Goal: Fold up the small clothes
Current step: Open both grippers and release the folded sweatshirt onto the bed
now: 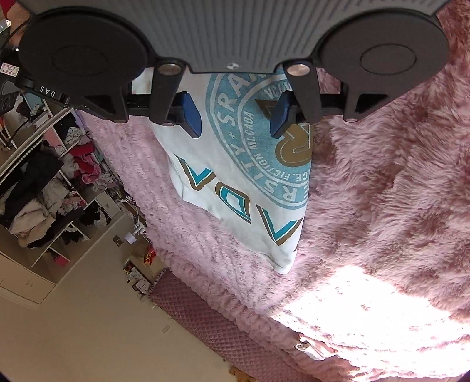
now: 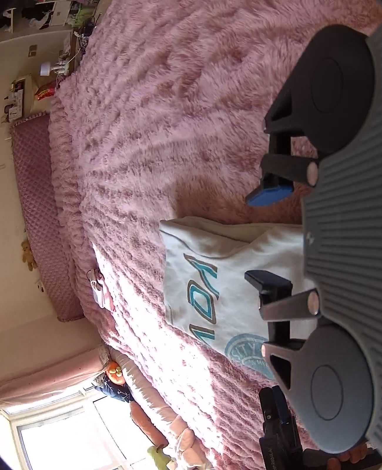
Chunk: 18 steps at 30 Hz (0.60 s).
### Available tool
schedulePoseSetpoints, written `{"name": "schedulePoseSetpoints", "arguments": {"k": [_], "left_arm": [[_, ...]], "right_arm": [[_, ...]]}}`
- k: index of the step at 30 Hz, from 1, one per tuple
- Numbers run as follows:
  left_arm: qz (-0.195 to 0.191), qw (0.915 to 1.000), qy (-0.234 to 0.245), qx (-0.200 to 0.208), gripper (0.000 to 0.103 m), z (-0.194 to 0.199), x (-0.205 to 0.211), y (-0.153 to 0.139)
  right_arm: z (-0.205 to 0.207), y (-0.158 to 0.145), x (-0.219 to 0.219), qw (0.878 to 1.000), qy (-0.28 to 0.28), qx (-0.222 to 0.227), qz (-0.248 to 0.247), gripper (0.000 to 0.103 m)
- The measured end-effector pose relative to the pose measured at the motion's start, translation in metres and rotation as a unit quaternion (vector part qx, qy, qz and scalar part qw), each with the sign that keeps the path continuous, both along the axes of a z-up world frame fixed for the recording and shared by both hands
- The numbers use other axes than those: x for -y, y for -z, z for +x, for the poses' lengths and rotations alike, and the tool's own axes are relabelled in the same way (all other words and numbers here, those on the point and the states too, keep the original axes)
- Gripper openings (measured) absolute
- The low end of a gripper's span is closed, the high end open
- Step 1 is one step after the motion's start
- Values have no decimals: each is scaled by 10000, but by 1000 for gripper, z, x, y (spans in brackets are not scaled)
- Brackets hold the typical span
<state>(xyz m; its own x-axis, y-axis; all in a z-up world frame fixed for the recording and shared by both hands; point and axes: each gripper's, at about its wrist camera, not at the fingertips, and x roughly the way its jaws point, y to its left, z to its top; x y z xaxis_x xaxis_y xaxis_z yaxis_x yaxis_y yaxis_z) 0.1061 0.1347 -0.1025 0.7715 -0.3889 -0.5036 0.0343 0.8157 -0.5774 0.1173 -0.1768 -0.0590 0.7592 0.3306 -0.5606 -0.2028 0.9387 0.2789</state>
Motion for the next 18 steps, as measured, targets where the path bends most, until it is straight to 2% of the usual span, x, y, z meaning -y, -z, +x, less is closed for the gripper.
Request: {"name": "schedulePoseSetpoints", "arguments": {"k": [4,6,11,14,18], "left_arm": [[402,9991,-38,-129,59,7,17,-11],[261,9996,22,-145,61,8,21,-10],[403,9981,-126,-454,62,14,24,4],[338,9980,-109,-531,62,16,23,13],[433,9971,-179,-606,62,16,26,0]], "right_arm": [[0,-5,-31,9989,-404,161,-156,45],[2,2,-43,9984,-520,66,-196,45],[16,31,-46,9988,-180,-419,-166,46],[26,49,-41,9975,-100,-698,-108,46],[24,44,-48,9973,-102,-676,-258,48]]}}
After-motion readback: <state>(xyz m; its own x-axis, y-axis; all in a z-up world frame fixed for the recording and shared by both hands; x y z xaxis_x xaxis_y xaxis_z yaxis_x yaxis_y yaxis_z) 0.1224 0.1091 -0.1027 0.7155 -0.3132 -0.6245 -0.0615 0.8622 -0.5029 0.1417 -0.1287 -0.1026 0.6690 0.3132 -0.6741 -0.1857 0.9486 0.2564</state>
